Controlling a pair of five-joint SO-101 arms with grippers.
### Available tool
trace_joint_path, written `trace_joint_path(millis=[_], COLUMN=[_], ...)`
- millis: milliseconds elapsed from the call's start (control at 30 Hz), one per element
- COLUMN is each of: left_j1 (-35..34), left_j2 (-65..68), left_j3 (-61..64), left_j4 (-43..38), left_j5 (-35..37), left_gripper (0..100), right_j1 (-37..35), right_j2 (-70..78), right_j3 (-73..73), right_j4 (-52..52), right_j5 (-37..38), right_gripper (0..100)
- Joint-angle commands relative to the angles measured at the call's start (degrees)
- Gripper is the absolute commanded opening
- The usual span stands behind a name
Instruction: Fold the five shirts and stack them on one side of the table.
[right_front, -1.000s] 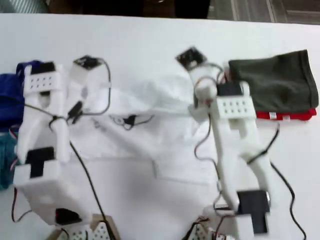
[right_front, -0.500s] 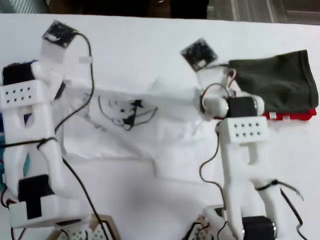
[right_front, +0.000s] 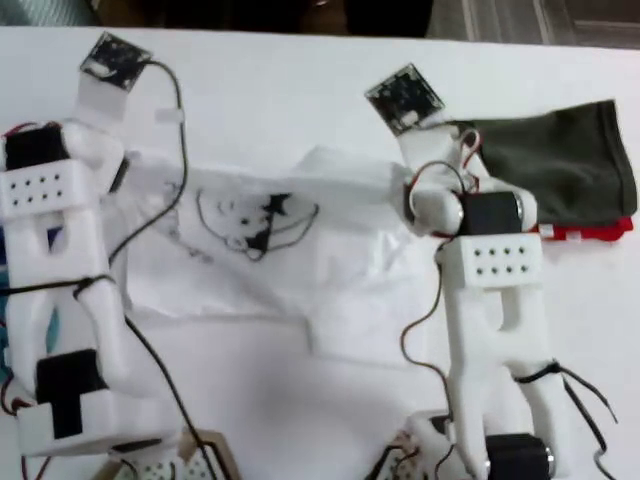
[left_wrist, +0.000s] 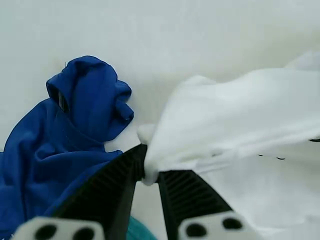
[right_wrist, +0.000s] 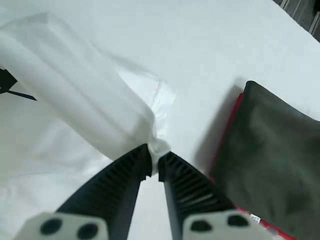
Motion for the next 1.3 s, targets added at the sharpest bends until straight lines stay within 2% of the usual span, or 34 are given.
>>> trace_joint_path(millis=[0, 100, 200, 367, 533, 867, 1067, 1267], left_j1=[-1.1, -0.3, -0.6, -3.0, -2.6, -2.6, -2.7, -2.6], left_j2=[-3.4, -3.3, -3.5, -3.4, -3.6, -3.3, -3.2, -3.2], left_j3=[-0.6, 0.4, 4.3, 17.1, 27.5, 34.8, 39.9, 42.9], left_j4=[3.6, 10.0, 12.9, 8.8, 4.7, 4.0, -4.0, -7.2], left_j5=[-1.8, -8.3, -13.6, -19.2, -19.3, -19.9, -19.9, -19.9], left_gripper=[2, 2, 2, 2, 2, 2, 2, 2], right_j1=[0.7, 0.6, 0.6, 0.6, 1.0, 1.0, 1.0, 1.0], right_j2=[-2.2, -2.2, -2.2, -2.2, -2.2, -2.7, -8.7, -9.8], right_j3=[-2.4, 0.9, 5.5, 13.5, 17.4, 26.0, 31.3, 38.0], right_j4=[1.8, 2.9, 3.6, 3.3, 3.7, 3.5, 0.6, -3.6], right_j5=[-1.9, -3.2, -3.2, -3.1, -3.1, -1.5, -0.6, -0.6], right_gripper=[2.0, 2.0, 2.0, 2.0, 2.0, 2.0, 2.0, 2.0])
